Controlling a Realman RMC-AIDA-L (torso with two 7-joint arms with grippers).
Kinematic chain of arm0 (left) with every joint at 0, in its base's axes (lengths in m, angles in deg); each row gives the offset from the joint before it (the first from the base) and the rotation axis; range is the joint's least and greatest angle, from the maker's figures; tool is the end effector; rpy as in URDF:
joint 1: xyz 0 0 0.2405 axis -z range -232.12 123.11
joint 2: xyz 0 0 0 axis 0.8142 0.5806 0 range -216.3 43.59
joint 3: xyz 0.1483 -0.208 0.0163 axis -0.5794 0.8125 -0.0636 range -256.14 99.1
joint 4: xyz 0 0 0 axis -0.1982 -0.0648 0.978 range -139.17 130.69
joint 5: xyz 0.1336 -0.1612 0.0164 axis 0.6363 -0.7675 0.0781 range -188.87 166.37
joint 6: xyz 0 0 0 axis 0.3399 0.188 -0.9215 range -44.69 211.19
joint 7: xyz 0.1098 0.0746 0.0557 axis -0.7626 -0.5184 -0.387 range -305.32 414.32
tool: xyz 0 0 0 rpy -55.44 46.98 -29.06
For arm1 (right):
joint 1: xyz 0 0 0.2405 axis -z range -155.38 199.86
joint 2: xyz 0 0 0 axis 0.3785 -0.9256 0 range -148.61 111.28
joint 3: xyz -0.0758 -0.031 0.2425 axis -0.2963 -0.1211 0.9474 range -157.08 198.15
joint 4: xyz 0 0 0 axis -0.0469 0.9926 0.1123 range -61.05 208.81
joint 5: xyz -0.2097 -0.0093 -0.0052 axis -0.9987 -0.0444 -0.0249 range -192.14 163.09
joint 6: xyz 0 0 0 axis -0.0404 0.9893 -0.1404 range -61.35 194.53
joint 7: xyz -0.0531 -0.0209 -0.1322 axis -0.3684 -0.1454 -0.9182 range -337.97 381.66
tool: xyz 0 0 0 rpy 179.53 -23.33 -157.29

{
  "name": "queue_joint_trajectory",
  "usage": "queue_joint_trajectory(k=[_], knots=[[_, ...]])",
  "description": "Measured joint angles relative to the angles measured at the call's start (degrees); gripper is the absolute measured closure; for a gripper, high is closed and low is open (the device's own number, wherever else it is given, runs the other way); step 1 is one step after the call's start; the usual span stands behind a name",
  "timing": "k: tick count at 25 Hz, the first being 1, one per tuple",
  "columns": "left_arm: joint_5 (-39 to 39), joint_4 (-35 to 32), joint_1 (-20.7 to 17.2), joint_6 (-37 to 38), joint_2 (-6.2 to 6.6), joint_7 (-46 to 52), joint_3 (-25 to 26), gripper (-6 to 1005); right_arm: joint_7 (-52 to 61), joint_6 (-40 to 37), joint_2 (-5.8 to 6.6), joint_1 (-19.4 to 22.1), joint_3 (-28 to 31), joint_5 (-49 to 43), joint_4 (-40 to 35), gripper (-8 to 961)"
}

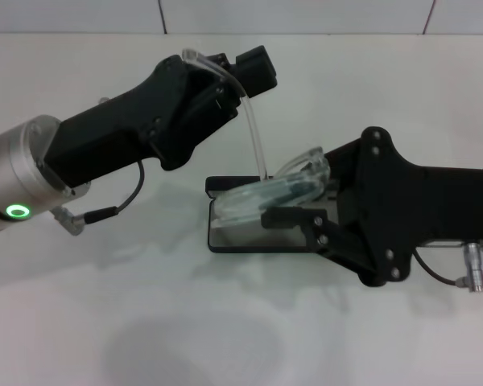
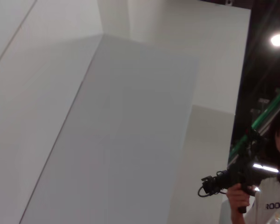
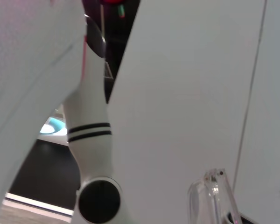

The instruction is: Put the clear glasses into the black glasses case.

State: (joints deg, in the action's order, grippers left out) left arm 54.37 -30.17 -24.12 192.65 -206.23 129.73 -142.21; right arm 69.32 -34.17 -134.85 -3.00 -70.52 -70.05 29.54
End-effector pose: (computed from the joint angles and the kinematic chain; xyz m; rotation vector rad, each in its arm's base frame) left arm -0.1749 0.2922 0.0030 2.5097 0.4159 1.7523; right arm 0.1427 0.2697 -0.0133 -2.6416 -0.4939 1.5487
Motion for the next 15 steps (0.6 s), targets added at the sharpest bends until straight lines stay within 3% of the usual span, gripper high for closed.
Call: queue_joint_trajectory(k=[15], knots=[[-0.8,0.1,0.4,0.1,-0.27,-2.1,-7.2,930,-1.1,2.8,0.02,-0.2,-0.1,1.2,1.4,857]])
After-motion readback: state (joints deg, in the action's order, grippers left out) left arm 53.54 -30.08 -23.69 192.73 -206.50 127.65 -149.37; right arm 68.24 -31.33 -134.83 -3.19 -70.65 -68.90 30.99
